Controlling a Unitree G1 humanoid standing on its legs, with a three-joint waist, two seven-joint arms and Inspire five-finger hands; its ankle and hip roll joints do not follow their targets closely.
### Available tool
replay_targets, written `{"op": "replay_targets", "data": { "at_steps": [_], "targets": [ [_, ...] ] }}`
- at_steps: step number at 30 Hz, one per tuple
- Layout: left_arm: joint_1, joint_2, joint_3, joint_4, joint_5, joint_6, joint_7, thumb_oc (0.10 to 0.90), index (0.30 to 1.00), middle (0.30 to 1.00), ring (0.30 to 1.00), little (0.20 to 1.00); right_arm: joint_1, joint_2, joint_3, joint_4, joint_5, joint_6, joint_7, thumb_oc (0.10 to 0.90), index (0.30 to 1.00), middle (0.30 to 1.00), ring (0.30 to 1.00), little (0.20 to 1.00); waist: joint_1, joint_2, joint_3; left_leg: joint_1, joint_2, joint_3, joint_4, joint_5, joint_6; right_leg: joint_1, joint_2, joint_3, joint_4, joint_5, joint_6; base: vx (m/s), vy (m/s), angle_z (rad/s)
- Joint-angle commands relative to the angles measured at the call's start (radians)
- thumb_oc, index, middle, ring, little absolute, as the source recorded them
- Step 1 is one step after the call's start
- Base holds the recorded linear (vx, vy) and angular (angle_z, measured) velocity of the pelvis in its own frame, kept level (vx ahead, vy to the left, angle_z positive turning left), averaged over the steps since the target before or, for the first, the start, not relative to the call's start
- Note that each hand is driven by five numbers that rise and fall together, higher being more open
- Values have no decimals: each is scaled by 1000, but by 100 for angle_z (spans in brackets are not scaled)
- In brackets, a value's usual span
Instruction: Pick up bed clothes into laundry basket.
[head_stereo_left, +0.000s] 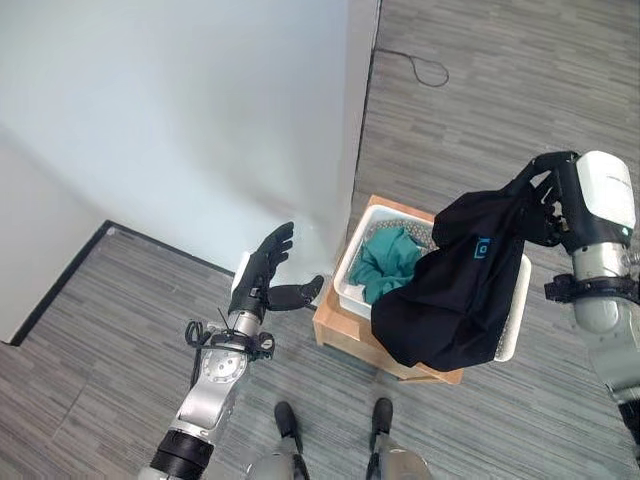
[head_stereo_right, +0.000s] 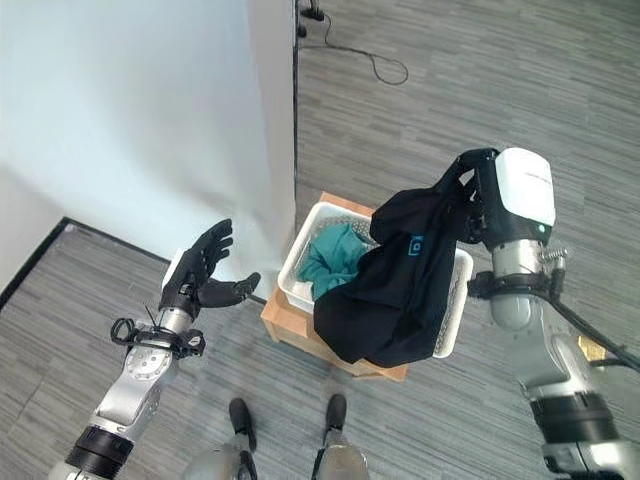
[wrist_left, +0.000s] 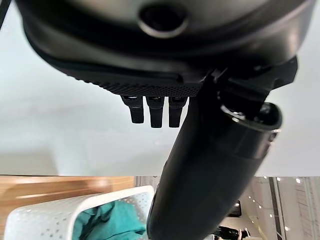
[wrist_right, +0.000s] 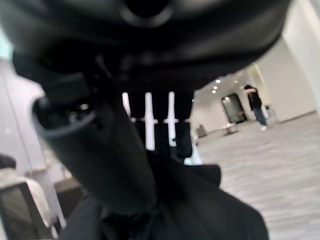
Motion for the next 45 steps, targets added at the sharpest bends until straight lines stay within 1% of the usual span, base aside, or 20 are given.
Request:
{"op": "replay_targets", "data": {
  "at_steps": [1, 4, 8, 11, 13, 14, 16, 18, 25, 29, 31, 32, 33, 34, 35, 36, 39, 41, 43, 45],
  "targets": [
    [-157, 11, -72, -53, -12, -126, 27, 800, 900, 900, 900, 900, -254, -117, -36, -15, -54, -2, -113, 400, 300, 300, 300, 300, 47, 28, 34, -80, 100, 83, 9, 15, -89, 92, -30, -33, 5, -233, 56, -16, 34, -4],
    [-197, 9, -71, -31, -14, -128, 51, 800, 900, 900, 900, 900, -306, -79, 29, 8, -74, 12, -107, 400, 300, 300, 300, 300, 64, 25, 70, -110, 98, 90, 9, 15, -88, 52, -42, -28, 5, -214, 61, 2, 64, -2],
    [-221, -2, -70, -21, -9, -127, 69, 800, 900, 900, 900, 900, -312, -24, 66, 6, -93, 9, -107, 400, 300, 300, 300, 300, 70, 32, 97, -135, 92, 89, 8, 19, -87, 24, -50, -27, 5, -202, 66, 8, 48, -7],
    [-255, -17, -75, -10, 0, -126, 83, 800, 900, 900, 900, 900, -296, 59, 132, 14, -132, 3, -81, 400, 300, 300, 300, 300, 74, 45, 133, -166, 85, 84, 6, 22, -87, -7, -61, -34, 5, -191, 71, 19, 56, 0],
    [-265, -21, -78, -5, 4, -127, 88, 800, 900, 900, 900, 900, -291, 82, 151, 20, -145, 1, -75, 400, 300, 300, 300, 300, 74, 47, 142, -176, 82, 83, 6, 24, -87, -14, -64, -39, 5, -188, 73, 7, 18, 0],
    [-286, -28, -81, 2, 11, -128, 97, 800, 900, 900, 900, 900, -278, 127, 176, 21, -163, -2, -67, 400, 300, 300, 300, 300, 74, 51, 158, -185, 78, 81, 6, 25, -87, -23, -68, -43, 5, -183, 75, 0, 36, 4],
    [-295, -33, -85, 3, 14, -128, 102, 800, 900, 900, 900, 900, -270, 151, 191, 21, -174, -4, -60, 400, 300, 300, 300, 300, 74, 53, 166, -190, 76, 81, 6, 26, -87, -29, -70, -43, 5, -181, 77, 0, 0, 0],
    [-320, -42, -96, 11, 21, -127, 118, 800, 900, 900, 900, 900, -255, 201, 236, 43, -195, -5, -47, 400, 300, 300, 300, 300, 75, 59, 183, -202, 69, 80, 5, 27, -86, -40, -76, -46, 5, -175, 81, -3, 35, 0],
    [-353, -49, -120, 41, 29, -130, 133, 800, 900, 900, 900, 900, -278, 227, 316, 214, -203, 15, -45, 400, 300, 300, 300, 300, 77, 65, 211, -222, 60, 74, 3, 26, -82, -69, -84, -37, 5, -161, 90, -4, 9, 4],
    [-372, -52, -130, 56, 33, -132, 140, 800, 900, 900, 900, 900, -284, 207, 317, 308, -203, 37, -62, 400, 300, 300, 300, 300, 77, 65, 222, -228, 59, 74, 3, 27, -84, -76, -85, -37, 5, -159, 94, 0, 0, 0],
    [-383, -47, -127, 60, 32, -135, 139, 800, 900, 900, 900, 900, -295, 164, 294, 353, -192, 47, -82, 400, 300, 300, 300, 300, 73, 64, 225, -229, 62, 76, 3, 29, -88, -79, -85, -40, 5, -158, 95, -8, -17, 0],
    [-386, -46, -127, 61, 32, -136, 137, 800, 900, 900, 900, 900, -301, 140, 287, 369, -187, 47, -87, 409, 314, 314, 314, 314, 74, 64, 226, -230, 62, 77, 3, 30, -89, -79, -85, -40, 5, -157, 96, 0, 0, 0],
    [-386, -46, -127, 61, 32, -136, 137, 800, 900, 900, 900, 900, -301, 140, 287, 369, -186, 47, -87, 515, 472, 472, 472, 472, 74, 64, 227, -230, 62, 77, 3, 30, -89, -79, -84, -40, 5, -157, 96, -12, -40, 2],
    [-388, -41, -129, 63, 31, -137, 137, 800, 900, 900, 900, 900, -319, 88, 266, 417, -172, 57, -101, 800, 900, 900, 900, 900, 73, 61, 224, -228, 64, 80, 3, 31, -92, -80, -84, -41, 5, -156, 97, 0, 0, 0],
    [-390, -43, -129, 63, 31, -137, 137, 800, 900, 900, 900, 900, -323, 86, 268, 422, -169, 55, -103, 800, 900, 900, 900, 900, 74, 63, 225, -228, 64, 80, 3, 31, -92, -80, -84, -41, 5, -156, 97, -19, -49, 2],
    [-394, -34, -129, 65, 28, -140, 136, 800, 900, 900, 900, 900, -348, 34, 255, 433, -164, 62, -113, 800, 900, 900, 900, 900, 71, 59, 225, -227, 68, 85, 3, 31, -95, -82, -84, -38, 5, -156, 99, 0, 0, 0],
    [-397, -33, -125, 66, 25, -138, 134, 800, 900, 900, 900, 900, -352, 8, 247, 430, -164, 63, -114, 800, 900, 900, 900, 900, 70, 59, 226, -226, 71, 86, 3, 31, -96, -83, -83, -36, 5, -155, 101, -5, -11, 0],
    [-397, -19, -122, 70, 19, -140, 125, 800, 900, 900, 900, 900, -390, -103, 230, 414, -171, 71, -114, 800, 900, 900, 900, 900, 66, 51, 218, -218, 81, 96, 3, 32, -100, -85, -78, -28, 5, -157, 103, -13, -45, -4],
    [-401, -16, -123, 72, 19, -139, 121, 800, 900, 900, 900, 900, -411, -122, 231, 414, -162, 69, -114, 800, 900, 900, 900, 900, 66, 51, 216, -216, 83, 99, 3, 33, -101, -85, -77, -26, 5, -157, 104, -3, -35, -6],
    [-394, -3, -120, 72, 22, -140, 120, 800, 900, 900, 900, 900, -454, -167, 226, 373, -124, 49, -125, 800, 900, 900, 900, 900, 62, 48, 208, -208, 88, 103, 3, 32, -103, -86, -74, -19, 5, -157, 105, -2, -24, -13]
  ]
}}
